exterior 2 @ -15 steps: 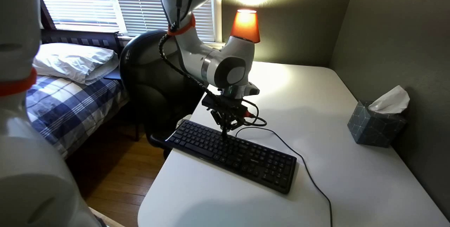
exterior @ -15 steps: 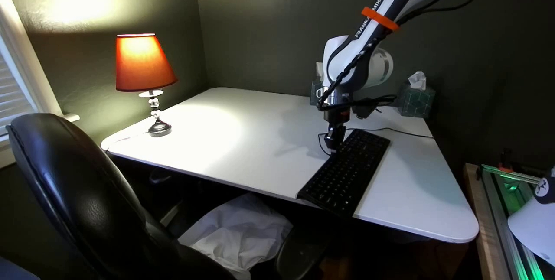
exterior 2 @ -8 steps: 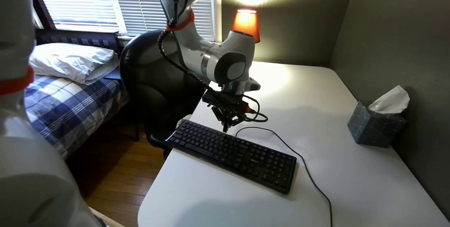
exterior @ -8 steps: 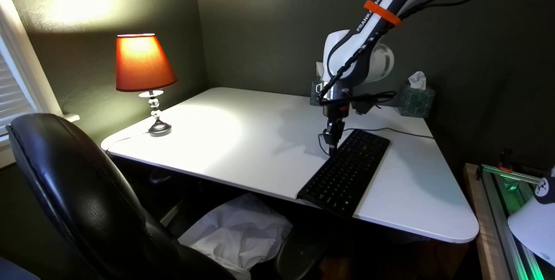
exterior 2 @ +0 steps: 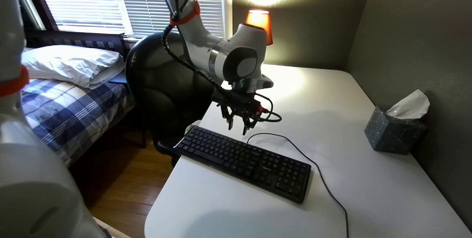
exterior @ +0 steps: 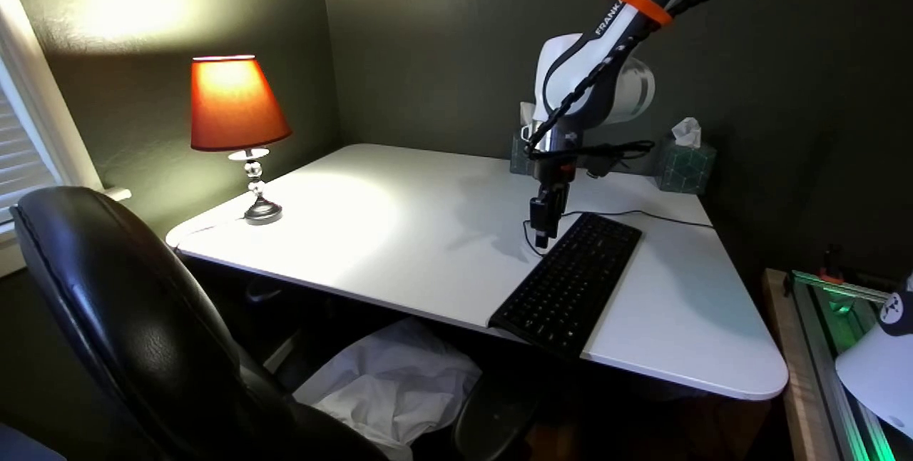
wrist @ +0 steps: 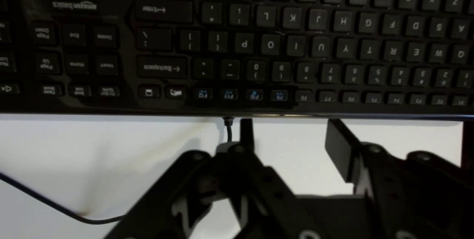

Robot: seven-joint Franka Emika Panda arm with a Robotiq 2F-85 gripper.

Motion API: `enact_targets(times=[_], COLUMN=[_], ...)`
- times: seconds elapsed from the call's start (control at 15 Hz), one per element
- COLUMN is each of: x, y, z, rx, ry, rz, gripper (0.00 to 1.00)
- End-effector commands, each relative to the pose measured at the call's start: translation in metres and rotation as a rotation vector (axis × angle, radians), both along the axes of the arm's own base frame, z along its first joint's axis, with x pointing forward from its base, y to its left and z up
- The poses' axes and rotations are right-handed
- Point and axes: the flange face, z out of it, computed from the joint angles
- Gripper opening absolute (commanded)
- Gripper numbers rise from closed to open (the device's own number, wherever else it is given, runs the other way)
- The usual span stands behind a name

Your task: Press the center button at the top of the keyboard

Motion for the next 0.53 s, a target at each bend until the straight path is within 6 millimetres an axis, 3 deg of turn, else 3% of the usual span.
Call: enact_targets(times=[0.0, 0.13, 0.47], x=[-0.016, -0.020, -0.031], y=[0.006, 0.009, 0.014], z=[0.018, 0.027, 0.047], rx=[-0.010, -0.012, -0.026], ry=[-0.035, -0.047, -0.062], rz=[-0.015, -0.015, -0.044], gripper=[0.86, 0.99, 1.00])
